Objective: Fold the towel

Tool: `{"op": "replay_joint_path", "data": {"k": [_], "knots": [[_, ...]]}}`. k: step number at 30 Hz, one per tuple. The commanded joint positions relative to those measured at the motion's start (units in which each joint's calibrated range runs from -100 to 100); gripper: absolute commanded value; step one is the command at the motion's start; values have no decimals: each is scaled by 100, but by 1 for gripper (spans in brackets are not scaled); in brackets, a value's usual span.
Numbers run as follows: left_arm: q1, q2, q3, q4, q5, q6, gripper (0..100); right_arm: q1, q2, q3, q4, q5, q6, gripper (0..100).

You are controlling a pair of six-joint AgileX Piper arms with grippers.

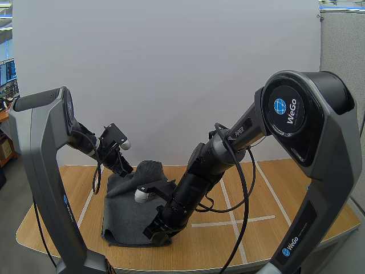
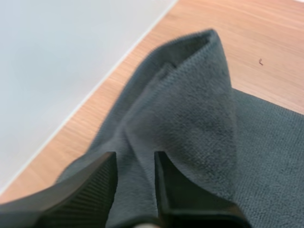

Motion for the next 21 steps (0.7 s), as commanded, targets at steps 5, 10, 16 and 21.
{"op": "replay_joint_path", "data": {"k": [5, 10, 16, 21], "knots": [[-180, 297, -56, 203, 171, -160, 59, -16, -22, 26, 27, 174, -34, 0], [-180, 452, -56, 460, 308, -315, 77, -16, -22, 26, 27, 193, -34, 0], [-180, 594, -56, 495, 531, -456, 83, -16, -45, 26, 27, 191, -34, 0], [-180, 594, -56, 495, 1003, -456, 82, -16, -45, 26, 27, 191, -34, 0]]}}
